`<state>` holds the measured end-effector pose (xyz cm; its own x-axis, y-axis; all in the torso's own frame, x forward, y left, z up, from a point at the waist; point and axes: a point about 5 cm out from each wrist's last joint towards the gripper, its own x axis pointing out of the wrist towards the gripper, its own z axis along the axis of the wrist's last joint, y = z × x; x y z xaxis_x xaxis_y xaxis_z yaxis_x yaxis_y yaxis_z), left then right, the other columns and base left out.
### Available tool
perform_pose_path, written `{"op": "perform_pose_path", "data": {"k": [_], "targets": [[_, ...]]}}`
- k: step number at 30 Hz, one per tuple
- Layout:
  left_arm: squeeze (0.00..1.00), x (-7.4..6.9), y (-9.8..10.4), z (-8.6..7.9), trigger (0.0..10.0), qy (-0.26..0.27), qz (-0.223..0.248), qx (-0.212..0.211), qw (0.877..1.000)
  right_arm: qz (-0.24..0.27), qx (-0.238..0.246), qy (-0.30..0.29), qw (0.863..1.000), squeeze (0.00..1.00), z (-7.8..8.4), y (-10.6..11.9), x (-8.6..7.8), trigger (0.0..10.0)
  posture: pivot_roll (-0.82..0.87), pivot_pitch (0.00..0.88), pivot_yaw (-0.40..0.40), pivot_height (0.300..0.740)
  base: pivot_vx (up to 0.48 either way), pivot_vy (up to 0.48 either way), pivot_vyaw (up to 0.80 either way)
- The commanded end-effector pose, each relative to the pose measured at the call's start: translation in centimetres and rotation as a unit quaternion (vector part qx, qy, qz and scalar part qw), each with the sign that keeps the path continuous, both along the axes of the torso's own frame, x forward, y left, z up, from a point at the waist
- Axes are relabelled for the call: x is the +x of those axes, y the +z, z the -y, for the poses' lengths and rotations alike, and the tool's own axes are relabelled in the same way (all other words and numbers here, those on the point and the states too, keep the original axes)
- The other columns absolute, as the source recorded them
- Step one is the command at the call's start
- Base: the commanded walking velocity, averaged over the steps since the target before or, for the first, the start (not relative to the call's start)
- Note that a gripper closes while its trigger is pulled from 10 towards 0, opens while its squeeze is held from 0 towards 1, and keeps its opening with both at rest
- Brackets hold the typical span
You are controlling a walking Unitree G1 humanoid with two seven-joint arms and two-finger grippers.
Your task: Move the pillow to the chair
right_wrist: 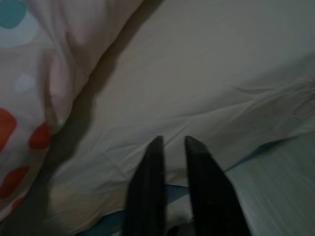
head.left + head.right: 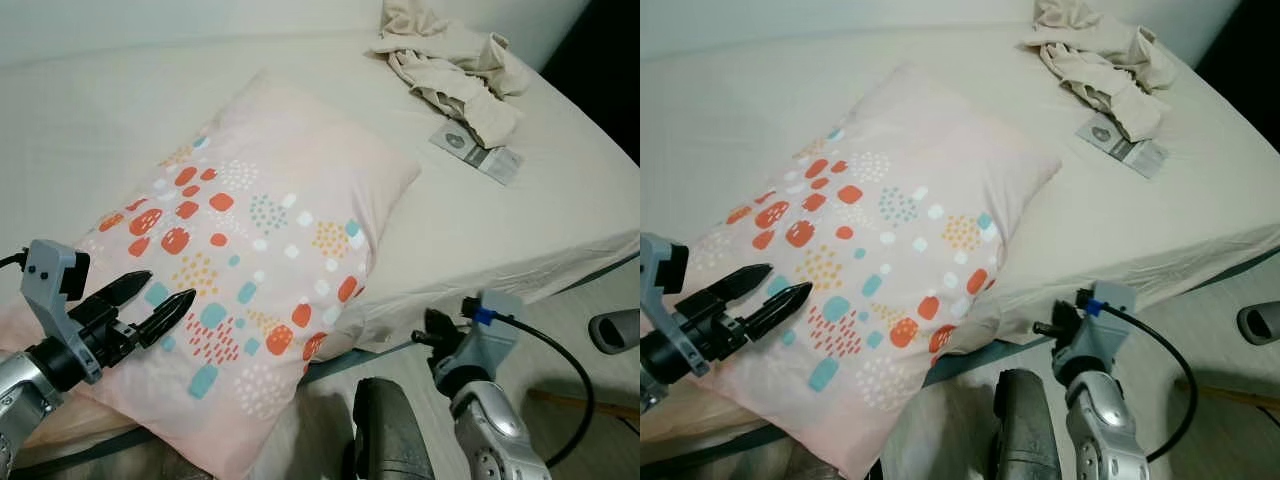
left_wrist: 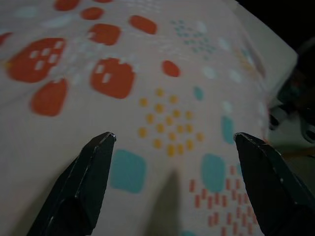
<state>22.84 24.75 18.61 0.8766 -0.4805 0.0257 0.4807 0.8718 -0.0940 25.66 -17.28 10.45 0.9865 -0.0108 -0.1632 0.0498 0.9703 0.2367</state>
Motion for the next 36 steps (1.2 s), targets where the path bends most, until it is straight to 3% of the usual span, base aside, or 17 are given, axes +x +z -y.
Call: {"op": "perform_pose_path", "data": {"k": [1, 2, 3, 4, 5, 6, 7, 8, 11, 14, 15, 18, 22, 26, 33, 36], "targets": [[0.0, 0.3, -1.0, -1.0, 10.0, 0.047, -0.02, 0.005, 0.999, -0.013, 0.001, -0.019, 1.0, 1.0, 1.1, -0.8, -0.2, 10.0, 0.09, 0.235, -0.104, 0.59, 0.0, 0.0, 0.0], [0.0, 0.5, -1.1, -1.5, 10.0, 0.07, -0.022, 0.006, 0.997, -0.011, 0.002, -0.021, 1.0, 1.0, 1.2, -0.8, 0.0, 10.0, 0.09, 0.235, -0.104, 0.59, 0.0, 0.0, 0.0], [0.0, 1.2, -2.4, -4.0, 10.0, 0.177, -0.068, -0.002, 0.982, -0.01, 0.013, -0.036, 0.999, 1.0, 1.9, -0.8, 0.7, 10.0, 0.07, 0.203, -0.097, 0.59, 0.0, 0.0, 0.0], [0.0, 1.2, -2.4, -4.0, 10.0, 0.177, -0.068, -0.002, 0.982, -0.01, 0.013, -0.036, 0.999, 1.0, 1.9, -0.8, 0.7, 10.0, 0.07, 0.203, -0.097, 0.59, 0.0, 0.0, 0.0], [0.0, 1.2, -3.3, -5.4, 10.0, 0.228, -0.097, -0.008, 0.969, -0.009, 0.025, -0.024, 0.999, 0.97, 2.0, -0.8, 1.1, 10.0, 0.06, 0.198, -0.094, 0.59, 0.0, 0.0, 0.0], [0.31, 0.5, -4.3, -6.9, 10.0, 0.263, -0.121, -0.035, 0.956, -0.004, 0.006, 0.015, 1.0, 0.0, 2.0, -0.7, 2.0, 10.0, 0.06, 0.19, -0.09, 0.59, 0.0, 0.0, 0.0], [0.31, 0.5, -4.3, -6.9, 10.0, 0.263, -0.121, -0.035, 0.956, -0.004, 0.006, 0.015, 1.0, 0.0, 2.0, -0.7, 2.0, 10.0, 0.06, 0.19, -0.09, 0.59, 0.0, 0.0, 0.0], [1.0, 0.2, -4.4, -7.2, 10.0, 0.263, -0.122, -0.047, 0.956, -0.003, -0.004, 0.027, 1.0, 0.0, 2.0, -0.6, 2.2, 10.0, 0.06, 0.19, -0.09, 0.59, 0.0, 0.0, 0.0], [1.0, -1.3, -4.1, -7.0, 10.0, 0.203, -0.127, -0.164, 0.957, 0.012, -0.025, 0.079, 0.997, 0.0, 1.6, -0.3, 2.6, 10.0, 0.05, 0.166, -0.084, 0.59, 0.0, 0.0, 0.0], [1.0, -2.4, -4.4, -7.0, 10.0, 0.171, -0.149, -0.198, 0.953, 0.014, -0.022, 0.085, 0.996, 0.0, 1.7, -0.4, 2.7, 10.0, 0.05, 0.145, -0.085, 0.59, 0.0, 0.0, 0.0], [1.0, -3.9, -4.7, -7.5, 10.0, 0.159, -0.162, -0.251, 0.941, 0.009, -0.021, 0.076, 0.997, 0.0, 2.2, -0.8, 2.7, 10.0, 0.05, 0.134, -0.083, 0.59, 0.0, 0.0, 0.0], [1.0, -4.5, -4.7, -7.9, 10.0, 0.163, -0.162, -0.284, 0.931, 0.007, -0.017, 0.071, 0.997, 0.0, 2.4, -0.9, 2.7, 10.0, 0.05, 0.132, -0.083, 0.59, 0.0, 0.0, 0.0], [1.0, -6.6, -5.7, -8.8, 10.0, 0.188, -0.16, -0.379, 0.892, 0.003, -0.004, 0.055, 0.998, 0.0, 3.4, -1.3, 2.9, 10.0, 0.05, 0.132, -0.087, 0.59, 0.0, 0.0, 0.0], [1.0, -7.6, -8.4, -8.4, 10.0, 0.231, -0.187, -0.341, 0.892, 0.009, -0.007, 0.051, 0.999, 0.0, 3.9, -1.3, 3.2, 10.0, 0.05, 0.133, -0.094, 0.59, 0.0, 0.0, 0.0], [1.0, -6.7, -11.6, -6.3, 10.0, 0.271, -0.239, -0.274, 0.891, 0.026, -0.002, 0.03, 0.999, 0.0, 5.2, -0.9, 4.3, 10.0, 0.03, 0.135, -0.103, 0.59, 0.0, 0.0, 0.0], [1.0, -5.7, -12.3, -5.6, 10.0, 0.281, -0.235, -0.29, 0.884, 0.03, 0.004, 0.018, 0.999, 0.0, 5.8, -0.6, 4.9, 10.0, 0.03, 0.136, -0.104, 0.59, 0.0, 0.0, 0.0]]}}
